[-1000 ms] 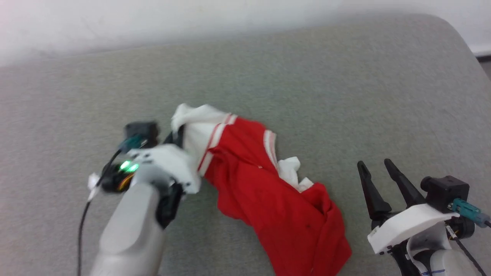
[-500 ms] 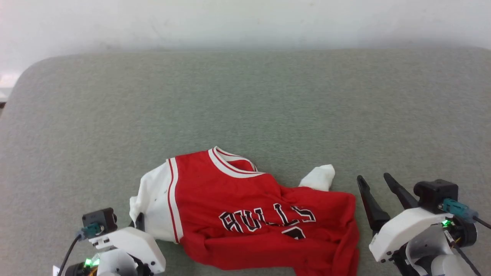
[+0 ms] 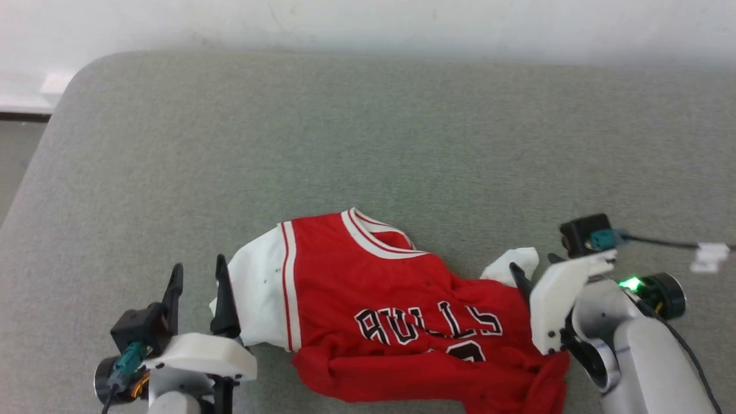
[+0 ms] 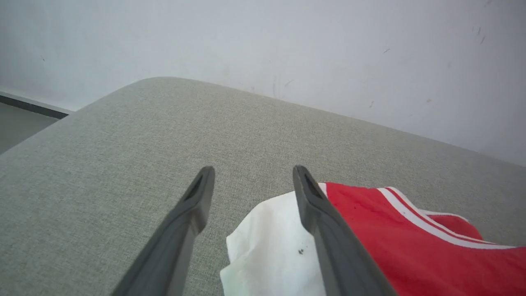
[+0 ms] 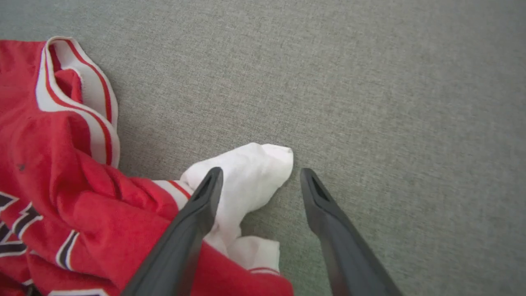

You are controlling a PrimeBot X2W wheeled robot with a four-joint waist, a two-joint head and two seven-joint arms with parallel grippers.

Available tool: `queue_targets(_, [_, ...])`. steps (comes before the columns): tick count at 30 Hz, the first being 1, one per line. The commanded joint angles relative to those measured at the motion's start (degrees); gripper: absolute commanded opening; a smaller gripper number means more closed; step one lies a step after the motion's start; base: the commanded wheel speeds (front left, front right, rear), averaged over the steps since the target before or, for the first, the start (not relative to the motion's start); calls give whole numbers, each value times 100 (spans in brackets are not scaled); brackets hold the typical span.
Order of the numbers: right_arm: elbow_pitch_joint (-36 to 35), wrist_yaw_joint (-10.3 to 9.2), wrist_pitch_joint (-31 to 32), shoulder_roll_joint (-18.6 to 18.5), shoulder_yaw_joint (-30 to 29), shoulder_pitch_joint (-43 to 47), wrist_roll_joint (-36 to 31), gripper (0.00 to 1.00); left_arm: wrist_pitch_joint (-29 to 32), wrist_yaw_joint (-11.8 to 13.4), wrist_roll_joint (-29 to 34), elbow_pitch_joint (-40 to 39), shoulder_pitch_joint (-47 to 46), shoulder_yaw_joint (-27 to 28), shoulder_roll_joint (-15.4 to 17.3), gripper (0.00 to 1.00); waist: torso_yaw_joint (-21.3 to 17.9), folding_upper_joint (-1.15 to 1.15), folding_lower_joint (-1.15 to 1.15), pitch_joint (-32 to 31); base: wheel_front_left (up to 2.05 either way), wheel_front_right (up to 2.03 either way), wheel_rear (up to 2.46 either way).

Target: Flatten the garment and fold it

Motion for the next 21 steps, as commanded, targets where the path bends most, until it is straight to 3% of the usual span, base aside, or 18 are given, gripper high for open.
queue_targets(1, [163,-5,271,-18,35,-251,-71,100,-91,-62,106,-60,-128,-9,-67,100,129,0,0,105,0,0,0])
queue_targets(11, [896,-5,1654,-135,161,-785,-210,100,-146,-250,405,-257,-223,97,-299,100,336,0,0,270,0,0,0])
queue_targets(14, [932,-5,1934,-207,243,-807,-129,0,-146,-322,483,-247,-209,148,-351,100,343,0,0,291,0,0,0])
queue_targets(21, [422,-5,1162,-254,-417,-807,-124,0,-147,-498,654,22,-221,200,-254,100,207,0,0,247,0,0,0])
